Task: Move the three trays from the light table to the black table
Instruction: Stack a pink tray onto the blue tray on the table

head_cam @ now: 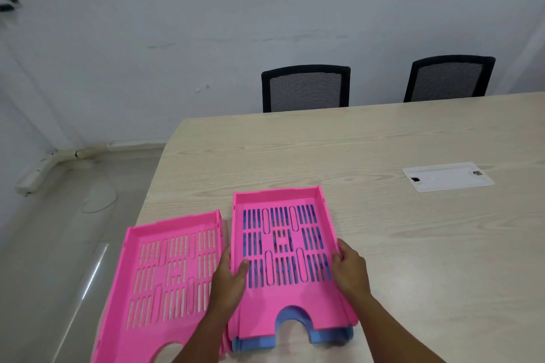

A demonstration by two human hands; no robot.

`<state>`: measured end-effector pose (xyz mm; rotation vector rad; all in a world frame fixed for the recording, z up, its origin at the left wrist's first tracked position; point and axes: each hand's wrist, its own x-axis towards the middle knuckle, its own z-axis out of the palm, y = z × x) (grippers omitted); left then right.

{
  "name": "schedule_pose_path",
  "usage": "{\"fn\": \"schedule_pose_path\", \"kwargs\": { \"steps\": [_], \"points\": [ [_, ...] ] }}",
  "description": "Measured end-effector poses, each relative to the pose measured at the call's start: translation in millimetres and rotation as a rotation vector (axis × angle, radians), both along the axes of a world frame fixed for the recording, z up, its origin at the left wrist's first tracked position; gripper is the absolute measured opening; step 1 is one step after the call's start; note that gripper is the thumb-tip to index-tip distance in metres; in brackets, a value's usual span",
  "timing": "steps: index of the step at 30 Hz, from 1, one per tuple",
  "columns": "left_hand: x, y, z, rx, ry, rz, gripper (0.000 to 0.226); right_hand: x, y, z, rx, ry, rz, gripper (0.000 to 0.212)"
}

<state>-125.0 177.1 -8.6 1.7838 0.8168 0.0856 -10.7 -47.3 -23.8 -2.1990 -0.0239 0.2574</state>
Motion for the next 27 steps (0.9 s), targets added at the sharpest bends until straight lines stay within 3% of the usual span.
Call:
{"fn": "schedule_pose_path", "kwargs": {
  "steps": [16, 27],
  "points": [
    [15.4, 0.6, -7.5, 0.007, 0.026, -0.003, 0.068, 16.7, 0.1, 8.7, -0.053, 0.044, 0.048, 0.027],
    [7.0, 31.1, -0.3, 0.027, -0.050, -0.025, 0.060, 8.0, 26.2, 24.7, -0.068, -0.208, 0.025, 0.030]
  ]
}}
